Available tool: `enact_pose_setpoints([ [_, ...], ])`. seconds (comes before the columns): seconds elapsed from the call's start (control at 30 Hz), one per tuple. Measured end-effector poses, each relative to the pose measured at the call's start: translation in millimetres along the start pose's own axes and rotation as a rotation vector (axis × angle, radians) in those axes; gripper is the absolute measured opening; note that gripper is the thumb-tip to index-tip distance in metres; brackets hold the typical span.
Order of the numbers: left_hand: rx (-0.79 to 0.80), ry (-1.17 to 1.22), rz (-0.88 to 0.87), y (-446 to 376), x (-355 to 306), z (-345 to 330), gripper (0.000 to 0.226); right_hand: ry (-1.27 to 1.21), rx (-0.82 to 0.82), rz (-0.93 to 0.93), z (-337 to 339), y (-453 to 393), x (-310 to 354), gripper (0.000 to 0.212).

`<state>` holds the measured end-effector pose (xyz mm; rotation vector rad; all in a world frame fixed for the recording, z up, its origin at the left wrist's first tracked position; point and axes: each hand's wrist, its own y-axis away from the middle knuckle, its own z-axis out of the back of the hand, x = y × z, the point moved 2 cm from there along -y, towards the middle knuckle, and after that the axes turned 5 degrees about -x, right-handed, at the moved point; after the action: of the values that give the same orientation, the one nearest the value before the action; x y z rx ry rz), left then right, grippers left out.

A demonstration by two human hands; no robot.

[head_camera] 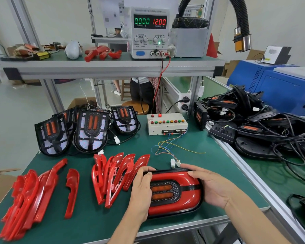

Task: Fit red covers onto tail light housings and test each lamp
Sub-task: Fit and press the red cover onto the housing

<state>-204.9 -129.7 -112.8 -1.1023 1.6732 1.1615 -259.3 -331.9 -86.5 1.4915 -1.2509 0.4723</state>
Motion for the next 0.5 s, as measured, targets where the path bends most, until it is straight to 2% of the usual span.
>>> enact_pose_setpoints([
  [0.3,0.025,-0.007,-0.037,-0.7,1.2,1.2,0.025,0.016,-0.025,0.073,-4.1,4.4,-2.5,0.035],
  [0.5,0.024,-0.017,-0.055,-2.5,1.5,0.5,0.023,0.110,-0.110,0.146,-9.7,4.5,-4.6,0.035],
])
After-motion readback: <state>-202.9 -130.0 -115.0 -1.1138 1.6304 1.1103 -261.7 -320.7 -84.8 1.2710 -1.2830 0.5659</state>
